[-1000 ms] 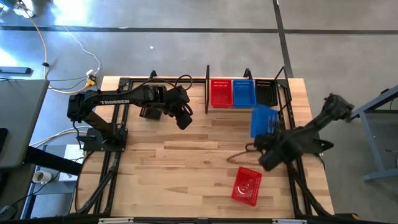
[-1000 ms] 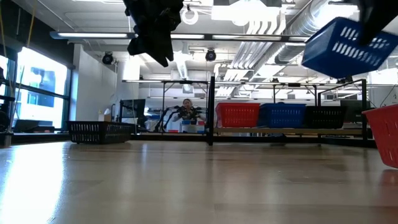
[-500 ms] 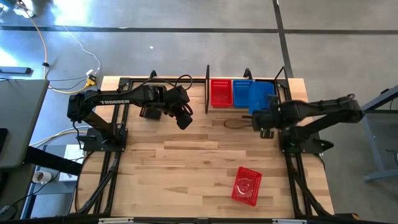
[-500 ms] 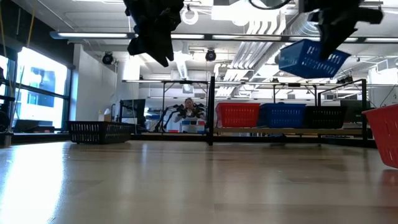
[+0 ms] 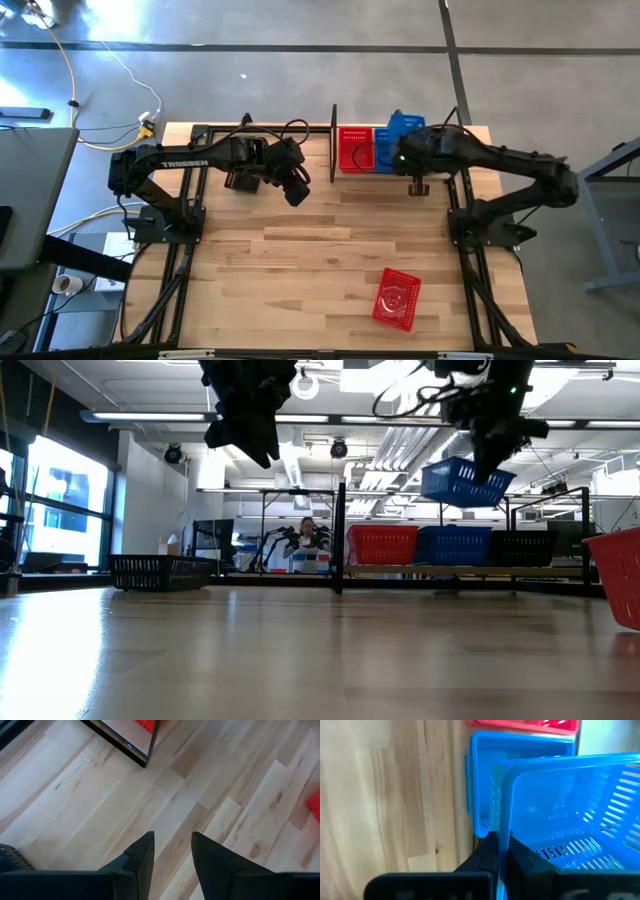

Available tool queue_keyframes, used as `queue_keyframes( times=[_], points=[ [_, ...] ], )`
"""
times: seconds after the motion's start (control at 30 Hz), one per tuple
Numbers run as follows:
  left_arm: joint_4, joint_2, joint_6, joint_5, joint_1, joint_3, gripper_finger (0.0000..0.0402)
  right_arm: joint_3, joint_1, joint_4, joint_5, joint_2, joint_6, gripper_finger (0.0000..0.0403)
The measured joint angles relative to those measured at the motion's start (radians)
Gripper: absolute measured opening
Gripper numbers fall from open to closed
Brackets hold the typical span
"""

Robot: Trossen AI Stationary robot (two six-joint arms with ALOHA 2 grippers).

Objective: Stack baskets on shelf by color
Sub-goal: Stack the blue bin on top of the blue bins on the shelf

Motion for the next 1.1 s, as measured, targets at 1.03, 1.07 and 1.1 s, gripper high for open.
queue_keyframes(
  times=[1.03, 1.07, 1.1],
  points=[
    [0.001, 0.000, -0.051, -0.037, 0.046, 0.000, 0.0120, 0.039, -0.085, 0.140, -0.069, 0.211, -0.067, 0.0000],
    [0.001, 0.000, -0.050, -0.037, 0.050, 0.000, 0.0120, 0.039, -0.085, 0.139, -0.079, 0.211, -0.064, 0.0000],
    [0.001, 0.000, -0.047, -0.037, 0.055, 0.000, 0.0120, 0.039, -0.085, 0.138, -0.079, 0.211, -0.062, 0.0000]
  ],
)
